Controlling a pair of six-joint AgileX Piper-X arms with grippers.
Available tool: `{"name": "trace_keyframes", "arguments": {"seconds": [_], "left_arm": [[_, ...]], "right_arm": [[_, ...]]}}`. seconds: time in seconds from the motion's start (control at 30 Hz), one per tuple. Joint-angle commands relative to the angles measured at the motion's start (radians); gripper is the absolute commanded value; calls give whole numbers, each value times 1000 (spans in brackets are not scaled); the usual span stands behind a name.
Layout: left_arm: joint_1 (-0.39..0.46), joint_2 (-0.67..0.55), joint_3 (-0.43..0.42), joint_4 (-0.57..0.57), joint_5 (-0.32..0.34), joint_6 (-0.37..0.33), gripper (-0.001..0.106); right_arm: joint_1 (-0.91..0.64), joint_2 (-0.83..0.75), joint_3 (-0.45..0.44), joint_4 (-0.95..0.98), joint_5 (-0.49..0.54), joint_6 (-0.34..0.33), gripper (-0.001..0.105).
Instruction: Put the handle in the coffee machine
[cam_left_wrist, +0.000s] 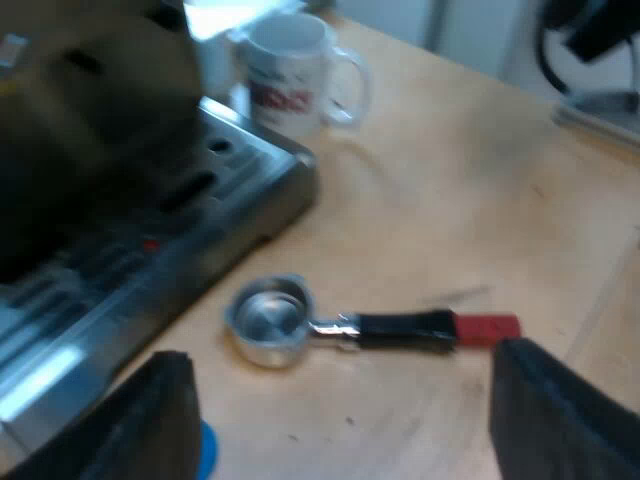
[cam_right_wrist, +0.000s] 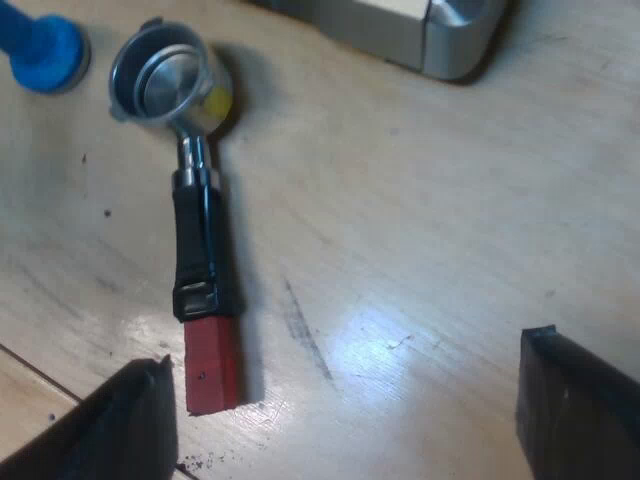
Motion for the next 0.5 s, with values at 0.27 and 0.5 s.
{"name": "trace_keyframes", "arguments": {"seconds": [0.27,0.5], "left_arm": [[-143,78,-5,2,29,43,57],[-147,89,-5,2,29,43,57]], "right_arm": [[226,121,-11,-93,185,117,71],[288,203,-11,-108,210,190,71]]}}
